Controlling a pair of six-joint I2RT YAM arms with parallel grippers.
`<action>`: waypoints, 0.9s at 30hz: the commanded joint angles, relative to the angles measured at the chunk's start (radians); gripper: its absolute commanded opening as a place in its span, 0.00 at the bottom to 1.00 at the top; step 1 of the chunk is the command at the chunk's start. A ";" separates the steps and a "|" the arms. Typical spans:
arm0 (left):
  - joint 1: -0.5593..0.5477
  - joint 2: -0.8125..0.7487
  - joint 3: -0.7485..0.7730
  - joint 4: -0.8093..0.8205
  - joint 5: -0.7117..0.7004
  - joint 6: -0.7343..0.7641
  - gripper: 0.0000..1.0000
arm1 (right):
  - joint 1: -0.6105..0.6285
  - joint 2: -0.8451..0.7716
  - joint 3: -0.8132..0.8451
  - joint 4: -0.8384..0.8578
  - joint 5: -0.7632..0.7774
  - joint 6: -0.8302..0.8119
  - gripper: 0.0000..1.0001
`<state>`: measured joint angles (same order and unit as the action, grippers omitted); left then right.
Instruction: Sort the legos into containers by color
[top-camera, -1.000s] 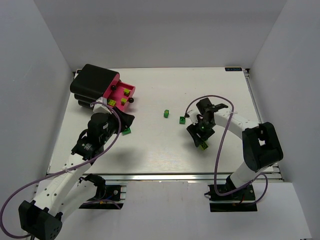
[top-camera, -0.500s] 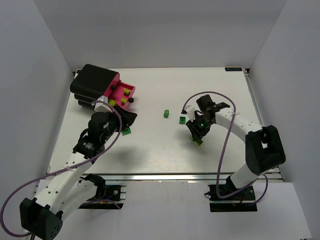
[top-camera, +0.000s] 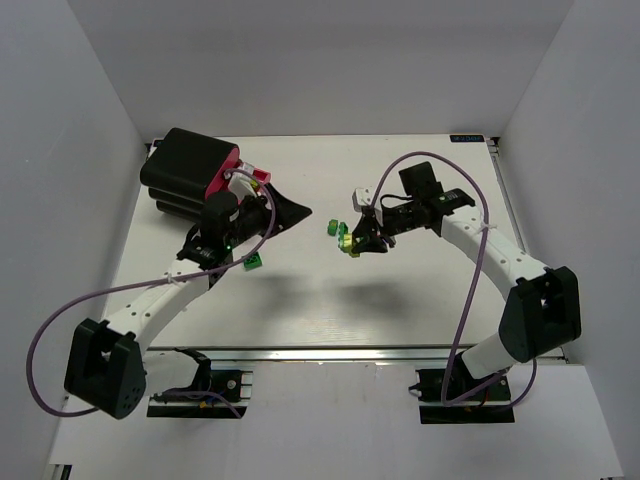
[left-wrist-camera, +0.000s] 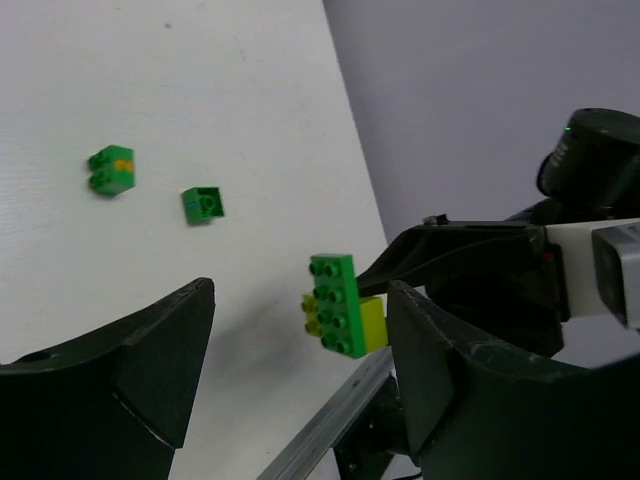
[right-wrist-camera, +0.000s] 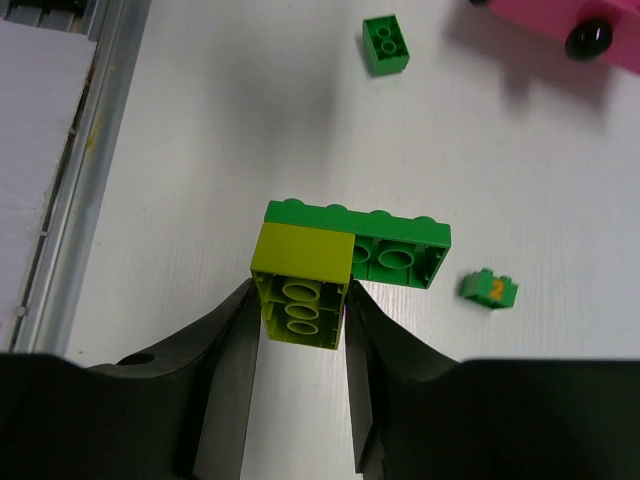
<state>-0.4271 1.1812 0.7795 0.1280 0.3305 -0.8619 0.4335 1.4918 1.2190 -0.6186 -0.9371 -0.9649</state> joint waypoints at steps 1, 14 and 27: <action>0.005 0.058 0.059 0.159 0.148 -0.055 0.80 | 0.008 0.010 0.045 0.022 -0.129 -0.153 0.00; -0.004 0.359 0.299 0.033 0.417 -0.019 0.78 | 0.063 0.064 0.099 0.154 0.050 -0.163 0.00; -0.013 0.460 0.517 -0.432 0.226 0.190 0.62 | 0.103 0.133 0.162 0.155 0.221 -0.123 0.00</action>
<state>-0.4358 1.6257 1.2533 -0.1604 0.6098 -0.7471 0.5282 1.6169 1.3235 -0.4927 -0.7475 -1.1053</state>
